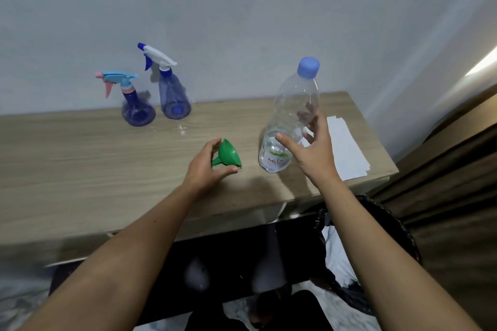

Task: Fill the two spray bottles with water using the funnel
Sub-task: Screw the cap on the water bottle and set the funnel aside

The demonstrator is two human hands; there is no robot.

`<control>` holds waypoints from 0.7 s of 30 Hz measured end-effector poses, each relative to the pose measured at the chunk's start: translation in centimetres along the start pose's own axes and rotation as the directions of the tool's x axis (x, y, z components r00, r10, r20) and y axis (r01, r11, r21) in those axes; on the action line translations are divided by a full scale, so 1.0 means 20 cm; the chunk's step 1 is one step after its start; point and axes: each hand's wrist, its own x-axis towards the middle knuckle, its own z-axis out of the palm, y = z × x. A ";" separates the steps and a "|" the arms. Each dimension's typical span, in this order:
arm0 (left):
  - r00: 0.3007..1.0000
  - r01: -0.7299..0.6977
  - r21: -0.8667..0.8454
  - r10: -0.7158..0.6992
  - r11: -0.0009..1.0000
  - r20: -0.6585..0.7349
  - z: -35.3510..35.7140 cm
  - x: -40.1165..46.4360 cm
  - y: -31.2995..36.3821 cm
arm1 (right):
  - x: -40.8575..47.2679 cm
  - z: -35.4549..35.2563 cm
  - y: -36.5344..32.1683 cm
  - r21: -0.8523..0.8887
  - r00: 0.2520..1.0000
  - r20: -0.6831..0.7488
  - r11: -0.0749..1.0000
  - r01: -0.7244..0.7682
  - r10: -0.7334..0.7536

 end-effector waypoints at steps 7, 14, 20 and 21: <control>0.999 0.003 -0.073 -0.006 0.997 -0.040 -0.01 0.02 0.01 | 0.02 0.02 -0.01 0.024 0.999 -0.025 0.999 -0.030 0.030; 0.996 -0.009 -0.026 0.007 1.000 -0.091 -0.11 0.15 0.10 | 0.17 0.08 -0.05 -0.002 0.999 0.000 0.999 -0.053 0.053; 0.994 0.020 0.094 -0.009 0.995 -0.112 -0.17 0.37 0.14 | 0.39 0.18 -0.05 0.035 0.997 0.046 0.997 -0.069 0.067; 0.994 0.025 0.118 -0.012 0.993 -0.113 -0.18 0.42 0.15 | 0.43 0.20 -0.05 0.044 0.996 0.052 0.996 -0.072 0.069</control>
